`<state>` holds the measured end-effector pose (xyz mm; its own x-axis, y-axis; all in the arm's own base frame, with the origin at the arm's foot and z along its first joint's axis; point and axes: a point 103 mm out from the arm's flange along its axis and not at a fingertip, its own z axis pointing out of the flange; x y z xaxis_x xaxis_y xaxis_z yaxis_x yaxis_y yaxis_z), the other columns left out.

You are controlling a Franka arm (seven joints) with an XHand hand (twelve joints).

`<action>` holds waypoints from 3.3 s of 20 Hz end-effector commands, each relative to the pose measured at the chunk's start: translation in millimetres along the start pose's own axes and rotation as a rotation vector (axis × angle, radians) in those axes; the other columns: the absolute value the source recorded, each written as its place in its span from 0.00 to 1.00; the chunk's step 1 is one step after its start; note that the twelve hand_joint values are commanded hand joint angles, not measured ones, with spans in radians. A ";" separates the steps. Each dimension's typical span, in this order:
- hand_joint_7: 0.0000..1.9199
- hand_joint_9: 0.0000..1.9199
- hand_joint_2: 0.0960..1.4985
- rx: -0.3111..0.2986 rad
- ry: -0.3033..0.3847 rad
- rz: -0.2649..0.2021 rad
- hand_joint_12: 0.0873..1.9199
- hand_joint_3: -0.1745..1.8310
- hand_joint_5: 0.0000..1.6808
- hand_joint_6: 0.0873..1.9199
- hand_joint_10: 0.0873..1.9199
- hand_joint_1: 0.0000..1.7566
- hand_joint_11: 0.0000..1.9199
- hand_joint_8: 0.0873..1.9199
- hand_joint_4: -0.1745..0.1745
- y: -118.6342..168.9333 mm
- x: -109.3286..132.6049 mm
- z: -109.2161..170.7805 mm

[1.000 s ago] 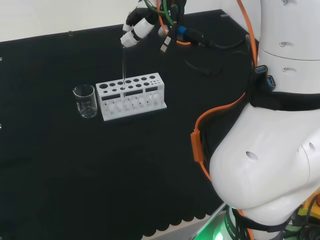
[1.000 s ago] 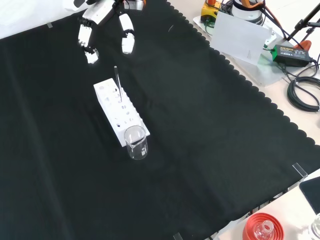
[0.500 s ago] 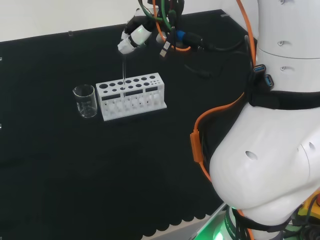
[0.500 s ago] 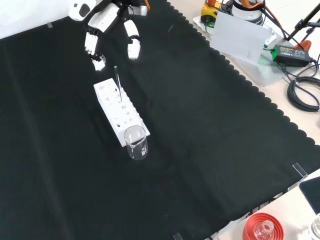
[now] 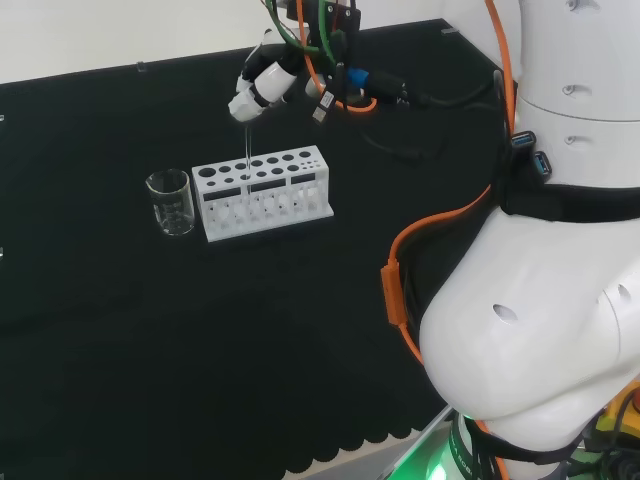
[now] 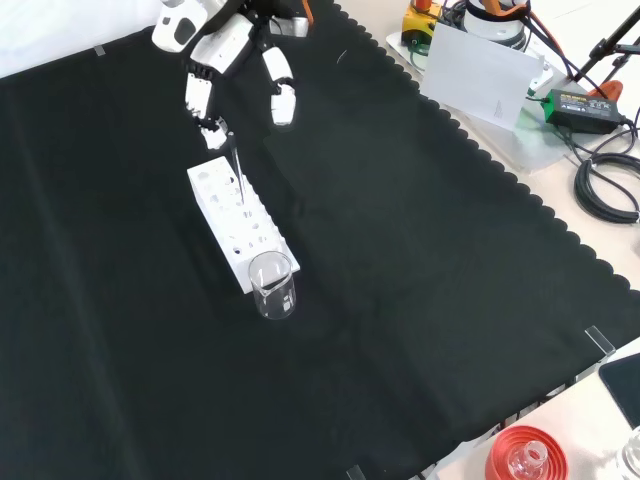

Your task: Take the glass rod from the white test tube rack.

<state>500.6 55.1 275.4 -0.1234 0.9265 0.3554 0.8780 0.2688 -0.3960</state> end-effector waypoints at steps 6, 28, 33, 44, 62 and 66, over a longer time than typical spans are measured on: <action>0.26 0.41 0.33 -0.002 0.025 -0.026 0.66 0.32 0.27 0.29 0.39 0.42 0.36 0.45 0.18 -1.3 5.6 9.2; 0.37 0.55 0.33 0.074 -0.027 0.016 0.57 0.37 0.32 0.35 0.30 0.50 0.56 0.41 0.07 40.9 -2.0 30.3; 0.40 0.58 0.32 0.060 -0.042 -0.006 0.55 0.39 0.35 0.36 0.28 0.53 0.60 0.39 0.02 56.3 4.0 28.4; 0.72 0.85 0.45 -0.102 -0.062 -0.022 0.31 0.33 0.73 0.28 0.06 0.71 0.84 0.21 0.03 42.0 -4.8 6.9; 0.76 0.97 0.27 -0.298 -0.081 -0.065 0.20 0.56 0.76 0.31 0.00 0.76 0.88 0.31 0.00 13.5 22.8 -32.6; 0.75 0.98 0.26 -0.309 -0.127 -0.071 0.21 0.58 0.75 0.32 0.00 0.76 0.88 0.34 0.00 4.0 34.0 -43.6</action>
<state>525.5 70.2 305.6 -0.2107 0.9301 0.3010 0.9610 0.2536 -0.1108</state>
